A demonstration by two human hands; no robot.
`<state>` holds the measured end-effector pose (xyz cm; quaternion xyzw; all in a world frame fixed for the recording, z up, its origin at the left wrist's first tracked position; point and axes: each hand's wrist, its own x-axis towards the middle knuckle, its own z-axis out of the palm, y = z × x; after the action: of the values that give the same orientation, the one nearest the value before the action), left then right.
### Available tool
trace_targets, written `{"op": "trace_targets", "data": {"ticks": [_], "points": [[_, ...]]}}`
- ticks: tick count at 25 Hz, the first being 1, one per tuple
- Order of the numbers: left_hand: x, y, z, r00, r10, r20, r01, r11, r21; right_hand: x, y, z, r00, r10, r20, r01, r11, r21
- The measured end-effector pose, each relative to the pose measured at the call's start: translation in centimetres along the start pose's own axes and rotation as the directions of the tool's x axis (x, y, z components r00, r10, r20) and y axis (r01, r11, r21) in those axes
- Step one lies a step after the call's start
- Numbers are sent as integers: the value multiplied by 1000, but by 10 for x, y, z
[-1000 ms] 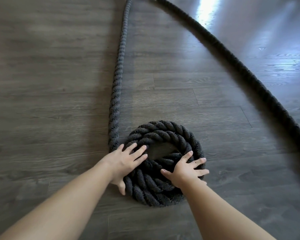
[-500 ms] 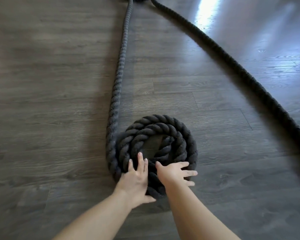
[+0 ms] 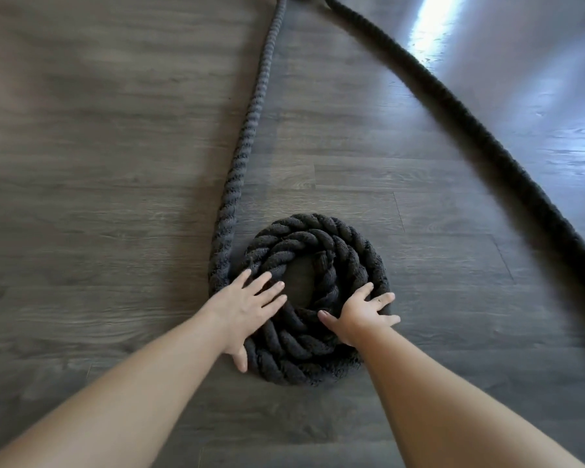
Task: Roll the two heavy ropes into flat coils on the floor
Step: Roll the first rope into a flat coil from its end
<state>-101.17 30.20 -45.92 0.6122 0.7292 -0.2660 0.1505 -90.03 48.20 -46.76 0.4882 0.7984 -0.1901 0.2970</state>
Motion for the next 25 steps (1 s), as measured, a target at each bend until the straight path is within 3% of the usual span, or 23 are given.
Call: {"op": "trace_targets", "data": {"ticks": [3,6,10,12,15,18,21,25], "points": [[14,3,2,999,-36,-2,36,994,-101,25,0,-24,998,-44,44,48,995,-87],[32,23,-11,987,-162,11,161,969,-189,54,-10,-65,989,-129,73,138,983,-124],[85,52,-55,919,-367,141,393,849,-352,74,-32,-94,999,-29,17,26,987,157],[108,52,-77,881,-414,230,474,777,-414,77,-33,-87,998,-58,27,53,989,141],[113,24,-90,908,-329,260,409,832,-375,87,-34,-79,993,-105,52,102,993,67],[94,-20,-78,956,-205,209,247,948,-200,91,-44,-86,993,-94,73,94,996,3],[89,-56,-63,956,-190,225,207,977,-57,98,-51,-98,988,-132,75,133,991,-6],[97,-77,-44,961,-206,185,230,966,-119,117,-56,-116,980,-178,86,182,983,-33]]}}
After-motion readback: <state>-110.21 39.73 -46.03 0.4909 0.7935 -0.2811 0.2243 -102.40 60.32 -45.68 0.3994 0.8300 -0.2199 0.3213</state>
